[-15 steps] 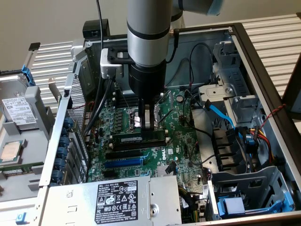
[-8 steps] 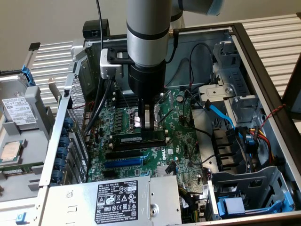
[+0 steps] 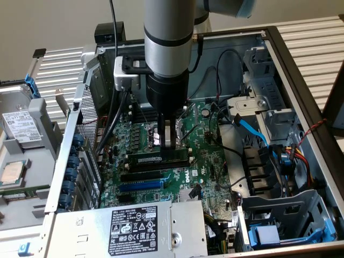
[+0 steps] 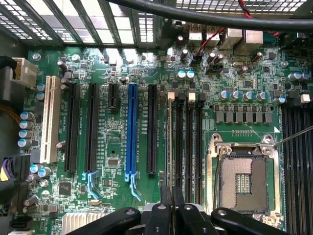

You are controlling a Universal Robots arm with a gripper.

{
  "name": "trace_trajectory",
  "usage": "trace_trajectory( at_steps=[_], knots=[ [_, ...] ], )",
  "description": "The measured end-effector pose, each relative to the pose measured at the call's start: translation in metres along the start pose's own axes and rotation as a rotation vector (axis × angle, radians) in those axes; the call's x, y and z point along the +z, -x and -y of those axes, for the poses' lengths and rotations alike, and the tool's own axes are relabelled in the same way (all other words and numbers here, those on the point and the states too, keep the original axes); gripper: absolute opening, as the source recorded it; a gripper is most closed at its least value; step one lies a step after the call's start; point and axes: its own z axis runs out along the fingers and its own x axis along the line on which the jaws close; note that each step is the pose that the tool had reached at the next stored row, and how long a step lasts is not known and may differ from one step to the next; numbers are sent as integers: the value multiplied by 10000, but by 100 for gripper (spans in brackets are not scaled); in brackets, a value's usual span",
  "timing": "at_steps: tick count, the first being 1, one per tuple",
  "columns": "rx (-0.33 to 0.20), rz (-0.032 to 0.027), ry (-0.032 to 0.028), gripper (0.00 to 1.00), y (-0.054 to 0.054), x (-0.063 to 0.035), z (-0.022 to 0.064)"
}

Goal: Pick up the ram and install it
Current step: 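Insert the ram into the slot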

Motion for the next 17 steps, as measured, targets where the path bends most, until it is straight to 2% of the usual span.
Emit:
trace_trajectory(
  at_steps=[5,17],
  knots=[
    [1,-1,0,12,4,3,-1],
    [77,39,-1,12,4,10,2]
  ],
)
